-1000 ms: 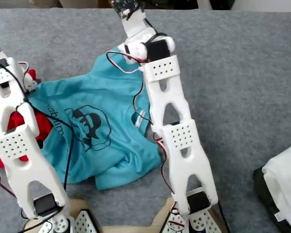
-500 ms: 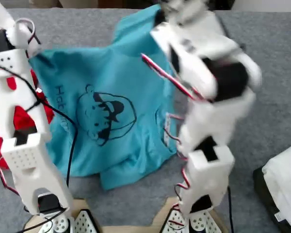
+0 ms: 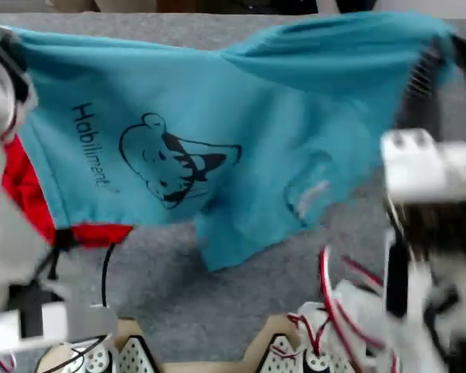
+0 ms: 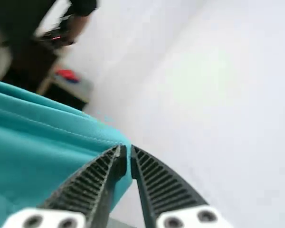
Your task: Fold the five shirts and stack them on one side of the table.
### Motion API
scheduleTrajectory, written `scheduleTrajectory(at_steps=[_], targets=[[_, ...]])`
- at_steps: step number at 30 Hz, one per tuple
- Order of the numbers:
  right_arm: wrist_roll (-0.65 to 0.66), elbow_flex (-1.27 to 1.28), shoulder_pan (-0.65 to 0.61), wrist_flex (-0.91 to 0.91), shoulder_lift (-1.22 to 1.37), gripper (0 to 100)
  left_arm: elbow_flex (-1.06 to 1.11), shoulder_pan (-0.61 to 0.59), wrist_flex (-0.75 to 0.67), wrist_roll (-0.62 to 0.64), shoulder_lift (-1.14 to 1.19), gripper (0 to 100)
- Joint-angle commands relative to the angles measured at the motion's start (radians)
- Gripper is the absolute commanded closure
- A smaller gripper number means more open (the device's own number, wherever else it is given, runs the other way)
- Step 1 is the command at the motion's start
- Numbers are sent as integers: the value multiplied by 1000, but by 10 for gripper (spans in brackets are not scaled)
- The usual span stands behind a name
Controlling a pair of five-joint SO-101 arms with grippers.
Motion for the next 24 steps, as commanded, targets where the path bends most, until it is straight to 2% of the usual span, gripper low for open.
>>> scheduleTrajectory(at_steps=[1,8,12,20,24], targets=[[-34,-5,136,-28,-82,991,-29,6,8,-25,-105,981],[-100,-13,274,-206,-120,992,-32,6,-43,-46,-177,981],[-89,-1,282,-299,-114,992,-26,6,-41,-107,-203,981],[31,-1,277,-440,-39,991,-23,9,-3,-109,-156,981],[74,-1,277,-514,30,991,-21,147,6,-109,-88,981]])
